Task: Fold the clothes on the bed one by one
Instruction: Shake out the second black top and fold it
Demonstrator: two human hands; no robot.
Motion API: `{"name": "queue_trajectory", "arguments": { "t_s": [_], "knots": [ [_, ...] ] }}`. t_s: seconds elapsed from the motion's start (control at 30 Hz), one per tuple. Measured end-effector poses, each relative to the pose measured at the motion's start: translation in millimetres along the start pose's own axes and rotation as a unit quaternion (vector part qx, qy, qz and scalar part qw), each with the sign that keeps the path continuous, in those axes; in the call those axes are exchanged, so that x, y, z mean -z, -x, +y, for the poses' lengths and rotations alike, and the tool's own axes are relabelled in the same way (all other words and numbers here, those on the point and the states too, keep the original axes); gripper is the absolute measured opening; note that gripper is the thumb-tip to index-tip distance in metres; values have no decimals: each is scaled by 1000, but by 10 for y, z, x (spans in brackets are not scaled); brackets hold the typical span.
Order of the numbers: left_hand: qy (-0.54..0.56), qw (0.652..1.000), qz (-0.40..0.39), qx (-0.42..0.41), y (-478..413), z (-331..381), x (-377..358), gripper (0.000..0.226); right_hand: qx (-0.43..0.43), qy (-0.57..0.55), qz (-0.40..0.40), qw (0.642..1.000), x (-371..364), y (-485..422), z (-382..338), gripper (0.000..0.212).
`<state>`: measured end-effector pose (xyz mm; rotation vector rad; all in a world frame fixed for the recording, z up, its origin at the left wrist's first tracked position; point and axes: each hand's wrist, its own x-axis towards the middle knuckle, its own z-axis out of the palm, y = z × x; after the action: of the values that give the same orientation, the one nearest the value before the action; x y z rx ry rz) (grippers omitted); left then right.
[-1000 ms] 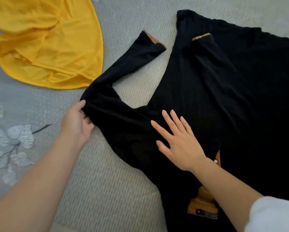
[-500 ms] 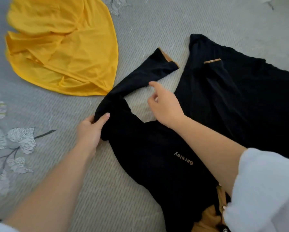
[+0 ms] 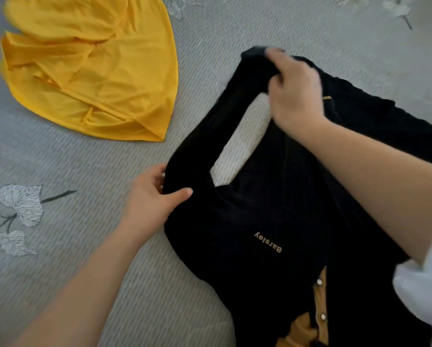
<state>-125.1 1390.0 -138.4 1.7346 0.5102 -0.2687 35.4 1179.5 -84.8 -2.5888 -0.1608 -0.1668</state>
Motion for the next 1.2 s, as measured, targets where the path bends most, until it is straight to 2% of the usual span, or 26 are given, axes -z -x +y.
{"name": "queue_trajectory", "arguments": {
  "t_s": [0.07, 0.13, 0.2, 0.23, 0.27, 0.33, 0.4, 0.5, 0.63, 0.73, 0.8, 0.9, 0.93, 0.97, 1.0, 1.03, 1.1, 1.13, 1.2],
  "knots": [
    [-115, 986, 62, -108, 107, 146, -158, 22, -7, -23, 57, 998, 313, 46, 265, 56],
    [-165, 953, 64, -245, 261, 273, -365, 18, -27, -48, 102, 993, 611, 234, 628, 58],
    [-237, 909, -18, -342, 431, 299, -607, 25, -88, -47, 108, 989, 817, 568, 1035, 62],
    [-297, 880, -89, -361, 506, 275, -741, 32, -143, -38, 92, 985, 882, 773, 1237, 66],
    [-364, 844, -169, -355, 566, 228, -873, 37, -208, -29, 68, 975, 920, 987, 1434, 69],
    [-445, 792, -249, -335, 619, 80, -1067, 38, -337, -7, 32, 941, 921, 1403, 1774, 70],
    [-457, 787, -235, -341, 637, -27, -1173, 35, -422, 2, 47, 905, 885, 1679, 1990, 59],
    [-469, 796, -131, -360, 585, -216, -1321, 42, -453, -24, 84, 887, 816, 1726, 2090, 38],
    [-527, 777, -118, -323, 533, -442, -1429, 54, -444, -95, 91, 886, 751, 1421, 2042, 27],
    [-545, 773, -116, -304, 513, -539, -1461, 58, -403, -70, 94, 908, 689, 1149, 2032, 24],
    [-546, 771, -116, -305, 499, -566, -1480, 59, -372, -49, 91, 922, 637, 974, 2020, 29],
    [-548, 774, -111, -297, 487, -536, -1498, 59, -405, -35, 30, 913, 516, 718, 2027, 46],
    [-552, 772, -112, -295, 486, -531, -1502, 59, -422, -44, 17, 905, 498, 658, 2023, 40],
    [-555, 771, -114, -290, 488, -522, -1504, 59, -434, -80, 43, 896, 519, 609, 2015, 25],
    [-557, 771, -115, -287, 491, -515, -1502, 59, -447, -146, 99, 877, 582, 583, 2000, 11],
    [-559, 770, -116, -284, 493, -510, -1502, 60, -460, -221, 174, 843, 677, 589, 2002, 12],
    [-560, 769, -116, -285, 497, -500, -1504, 61, -494, -376, 289, 729, 896, 715, 2105, 14],
    [-561, 769, -115, -286, 497, -495, -1506, 62, -509, -449, 299, 671, 983, 834, 2176, 10],
    [-563, 765, -117, -288, 495, -496, -1511, 63, -524, -567, 249, 585, 1070, 1150, 2330, 10]
  ]
}}
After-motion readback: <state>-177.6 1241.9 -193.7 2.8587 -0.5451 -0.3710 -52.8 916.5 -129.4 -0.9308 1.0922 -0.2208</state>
